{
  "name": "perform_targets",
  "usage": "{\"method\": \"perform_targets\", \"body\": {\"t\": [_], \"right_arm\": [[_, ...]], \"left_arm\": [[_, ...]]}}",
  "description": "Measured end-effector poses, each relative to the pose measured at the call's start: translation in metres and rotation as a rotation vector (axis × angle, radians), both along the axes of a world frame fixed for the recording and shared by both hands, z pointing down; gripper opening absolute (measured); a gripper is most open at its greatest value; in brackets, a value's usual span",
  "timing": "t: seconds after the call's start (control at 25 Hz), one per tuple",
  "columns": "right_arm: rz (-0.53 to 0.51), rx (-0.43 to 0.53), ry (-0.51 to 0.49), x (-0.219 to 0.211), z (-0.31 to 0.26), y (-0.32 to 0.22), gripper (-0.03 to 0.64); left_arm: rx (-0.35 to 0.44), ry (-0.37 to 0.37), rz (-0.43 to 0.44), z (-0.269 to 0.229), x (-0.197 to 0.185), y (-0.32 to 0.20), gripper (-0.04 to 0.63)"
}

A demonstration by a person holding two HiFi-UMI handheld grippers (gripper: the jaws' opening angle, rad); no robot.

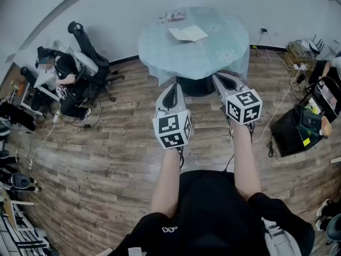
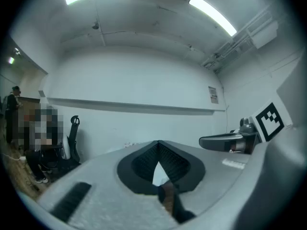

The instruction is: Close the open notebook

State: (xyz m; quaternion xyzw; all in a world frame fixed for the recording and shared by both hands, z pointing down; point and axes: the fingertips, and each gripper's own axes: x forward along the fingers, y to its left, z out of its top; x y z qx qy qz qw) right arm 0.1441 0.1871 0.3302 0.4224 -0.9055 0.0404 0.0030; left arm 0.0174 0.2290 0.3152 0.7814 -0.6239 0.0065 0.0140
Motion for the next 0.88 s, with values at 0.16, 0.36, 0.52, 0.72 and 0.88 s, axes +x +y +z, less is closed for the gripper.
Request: {"method": "perform_targets", "body": {"t": [0.16,0.36,0.52,0.72,0.88], "right_arm": [[-0.019,0.012,0.017,0.003,-0.002,-0.001,0.005],[0.030,0.038,-0.009,0.018,-0.004,-0.010,0.008],[0.062,0.040,-0.024,0.033,-0.007,-0.021,0.008],[0.060,0.041,-0.034,0.043,-0.010,-0.031,0.009],[0.048,0.037,-0.030,0.046,-0.009,-0.038,0.008]], "left_arm": [[-0.004,0.004,0.001,0.002,0.006,-0.002,0.003],[-0.003,-0.002,0.012,0.001,0.014,-0.009,0.003],[-0.004,0.002,0.023,0.002,0.019,-0.020,0.003],[-0.013,0.014,0.030,0.003,0.023,-0.034,0.003],[-0.011,0.020,0.040,0.001,0.028,-0.045,0.003]]}}
